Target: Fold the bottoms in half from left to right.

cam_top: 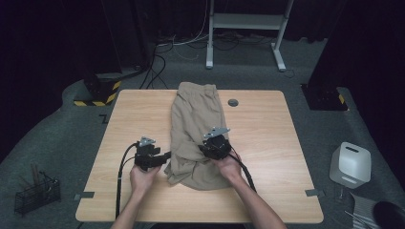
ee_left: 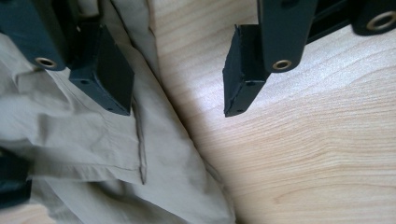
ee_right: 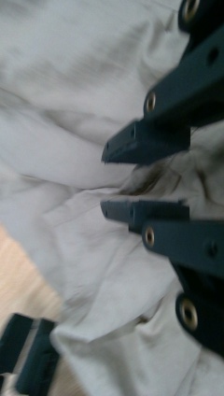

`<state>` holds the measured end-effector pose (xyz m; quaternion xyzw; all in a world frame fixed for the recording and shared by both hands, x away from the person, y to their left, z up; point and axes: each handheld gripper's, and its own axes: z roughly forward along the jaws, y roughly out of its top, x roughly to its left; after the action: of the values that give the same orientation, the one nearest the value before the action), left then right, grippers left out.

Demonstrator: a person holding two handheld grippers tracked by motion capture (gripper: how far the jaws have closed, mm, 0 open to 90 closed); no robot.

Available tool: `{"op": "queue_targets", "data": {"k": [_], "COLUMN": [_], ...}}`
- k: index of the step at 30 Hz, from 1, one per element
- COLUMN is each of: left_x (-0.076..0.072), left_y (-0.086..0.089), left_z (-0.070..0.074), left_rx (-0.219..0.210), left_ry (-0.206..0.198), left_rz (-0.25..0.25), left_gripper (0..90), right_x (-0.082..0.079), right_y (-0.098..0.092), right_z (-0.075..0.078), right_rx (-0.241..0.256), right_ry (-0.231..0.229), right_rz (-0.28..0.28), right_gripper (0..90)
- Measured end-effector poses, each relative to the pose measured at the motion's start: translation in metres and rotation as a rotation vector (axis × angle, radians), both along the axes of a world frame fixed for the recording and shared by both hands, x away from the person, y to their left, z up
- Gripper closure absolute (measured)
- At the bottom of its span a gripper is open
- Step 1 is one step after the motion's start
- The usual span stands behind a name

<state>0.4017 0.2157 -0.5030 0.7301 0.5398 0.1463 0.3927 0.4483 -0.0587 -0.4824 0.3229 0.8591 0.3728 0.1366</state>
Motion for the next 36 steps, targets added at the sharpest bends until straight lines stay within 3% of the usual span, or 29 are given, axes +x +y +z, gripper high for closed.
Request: {"op": "queue_targets", "data": {"k": [4,11,17,20,23,26,28,33,36], "left_x": [0.004,0.004,0.005,0.006,0.009,0.010,0.010,0.008,0.008], "left_y": [0.000,0.002,-0.001,-0.009,-0.020,-0.031,-0.036,-0.045,-0.049], "left_z": [-0.005,-0.004,-0.004,-0.006,-0.007,-0.007,-0.008,-0.012,-0.013], "left_rx": [-0.003,-0.008,-0.028,-0.011,0.026,0.066,0.087,0.127,0.154], "left_ry": [0.016,0.010,0.018,0.025,0.024,0.017,0.016,0.024,0.022], "left_rz": [0.007,0.018,0.005,-0.011,-0.036,-0.060,-0.068,-0.084,-0.090], "left_gripper": [41.2,39.1,38.1,37.8,37.2,36.7,36.0,34.1,33.7], "right_x": [-0.001,-0.018,-0.031,-0.034,-0.033,-0.032,-0.030,-0.017,-0.002], "right_y": [-0.002,-0.022,-0.053,-0.064,-0.070,-0.071,-0.068,-0.050,-0.037], "right_z": [-0.004,0.003,-0.004,-0.010,-0.015,-0.013,-0.008,0.004,0.000], "right_rx": [-0.043,-0.020,0.001,0.000,-0.006,0.024,0.040,0.085,0.092], "right_ry": [-0.005,-0.043,-0.044,-0.030,-0.001,0.010,-0.003,-0.009,0.054], "right_rz": [0.024,0.039,0.031,0.016,0.008,-0.006,-0.022,-0.035,-0.040], "right_gripper": [88.6,89.1,88.5,87.7,82.9,73.8,64.9,55.0,52.1]}}
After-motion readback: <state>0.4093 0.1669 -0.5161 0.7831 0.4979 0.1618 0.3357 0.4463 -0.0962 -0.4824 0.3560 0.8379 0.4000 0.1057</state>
